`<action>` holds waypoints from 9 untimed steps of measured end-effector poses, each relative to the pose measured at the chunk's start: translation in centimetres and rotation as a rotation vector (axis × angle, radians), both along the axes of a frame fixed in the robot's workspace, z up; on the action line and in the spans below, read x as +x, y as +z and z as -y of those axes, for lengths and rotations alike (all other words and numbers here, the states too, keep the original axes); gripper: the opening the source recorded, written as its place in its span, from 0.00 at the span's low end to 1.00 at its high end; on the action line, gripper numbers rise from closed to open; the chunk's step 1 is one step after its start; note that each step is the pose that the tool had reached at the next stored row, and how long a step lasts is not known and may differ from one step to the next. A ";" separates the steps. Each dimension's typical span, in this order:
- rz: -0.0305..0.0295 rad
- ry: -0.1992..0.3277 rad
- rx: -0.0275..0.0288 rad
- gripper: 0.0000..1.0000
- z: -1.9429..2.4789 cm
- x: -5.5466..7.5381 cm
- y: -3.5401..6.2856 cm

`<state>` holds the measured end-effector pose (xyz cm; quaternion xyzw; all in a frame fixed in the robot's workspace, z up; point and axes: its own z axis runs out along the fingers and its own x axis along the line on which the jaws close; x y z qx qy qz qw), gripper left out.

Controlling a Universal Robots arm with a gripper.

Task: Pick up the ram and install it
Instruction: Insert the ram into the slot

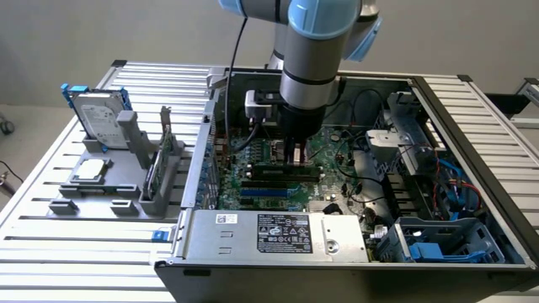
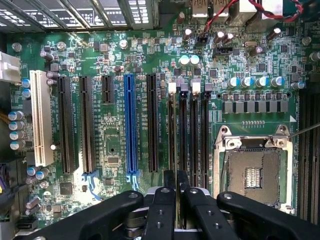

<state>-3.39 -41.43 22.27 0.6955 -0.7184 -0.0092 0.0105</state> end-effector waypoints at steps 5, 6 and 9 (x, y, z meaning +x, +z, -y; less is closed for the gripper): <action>0.0029 0.000 -0.0002 0.14 0.00 0.0 -0.19; 0.0029 0.000 -0.0003 0.14 0.00 0.0 -0.20; 0.0030 0.000 0.0000 0.21 0.00 0.0 -0.22</action>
